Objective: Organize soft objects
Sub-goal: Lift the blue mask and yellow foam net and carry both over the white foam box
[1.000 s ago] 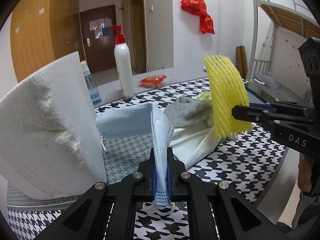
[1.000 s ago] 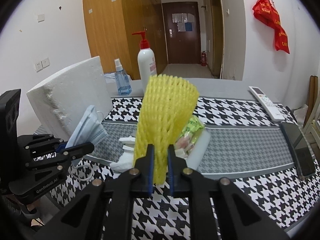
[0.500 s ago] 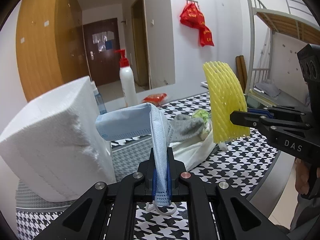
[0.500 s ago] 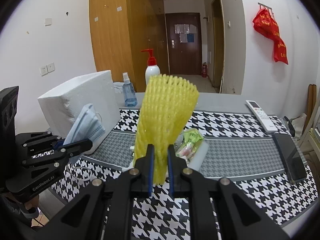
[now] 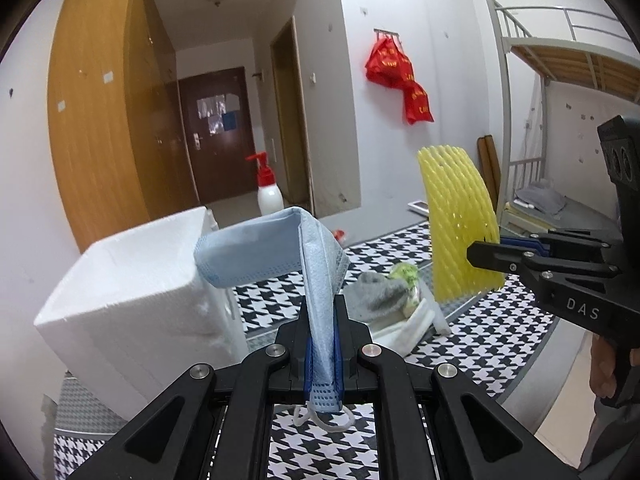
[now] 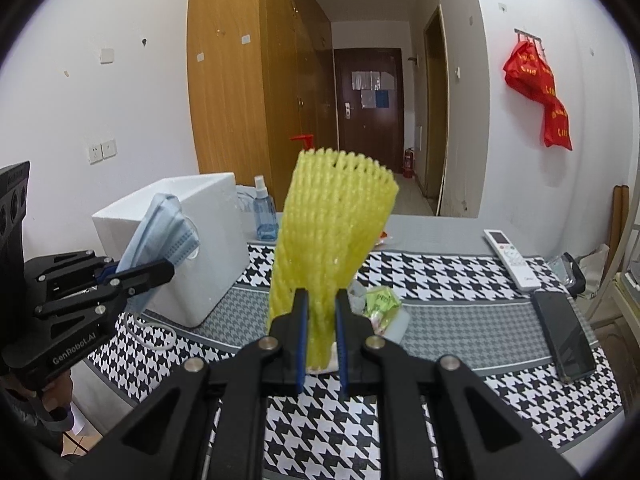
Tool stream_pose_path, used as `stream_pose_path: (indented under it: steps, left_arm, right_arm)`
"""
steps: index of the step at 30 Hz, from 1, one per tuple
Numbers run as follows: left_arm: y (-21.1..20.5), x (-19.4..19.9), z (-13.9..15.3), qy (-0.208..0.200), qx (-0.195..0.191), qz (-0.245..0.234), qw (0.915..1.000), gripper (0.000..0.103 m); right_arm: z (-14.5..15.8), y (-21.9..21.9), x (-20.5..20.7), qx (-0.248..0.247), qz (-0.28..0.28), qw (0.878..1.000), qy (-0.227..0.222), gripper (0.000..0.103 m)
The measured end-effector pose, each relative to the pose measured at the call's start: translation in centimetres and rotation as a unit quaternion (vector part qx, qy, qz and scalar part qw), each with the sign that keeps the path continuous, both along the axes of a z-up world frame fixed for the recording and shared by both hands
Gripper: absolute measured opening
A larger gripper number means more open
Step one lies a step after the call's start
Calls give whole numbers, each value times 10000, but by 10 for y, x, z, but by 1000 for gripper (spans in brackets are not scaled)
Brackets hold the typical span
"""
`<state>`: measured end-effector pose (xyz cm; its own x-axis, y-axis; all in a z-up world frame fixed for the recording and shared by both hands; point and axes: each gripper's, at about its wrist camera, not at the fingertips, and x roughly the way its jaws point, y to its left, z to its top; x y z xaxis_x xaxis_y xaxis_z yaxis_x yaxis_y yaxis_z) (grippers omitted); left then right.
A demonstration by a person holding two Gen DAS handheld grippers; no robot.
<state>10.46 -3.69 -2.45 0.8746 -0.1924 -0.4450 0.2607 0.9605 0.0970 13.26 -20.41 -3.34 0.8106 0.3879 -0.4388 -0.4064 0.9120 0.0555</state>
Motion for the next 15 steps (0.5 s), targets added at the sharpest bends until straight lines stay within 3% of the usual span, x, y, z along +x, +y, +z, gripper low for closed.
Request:
stream_pose_path:
  steps: [15]
  left_arm:
    - [-3, -15, 36, -591, -16, -24, 9982, 8]
  right_arm:
    - [14, -6, -5, 81, 50, 9995, -295, 16]
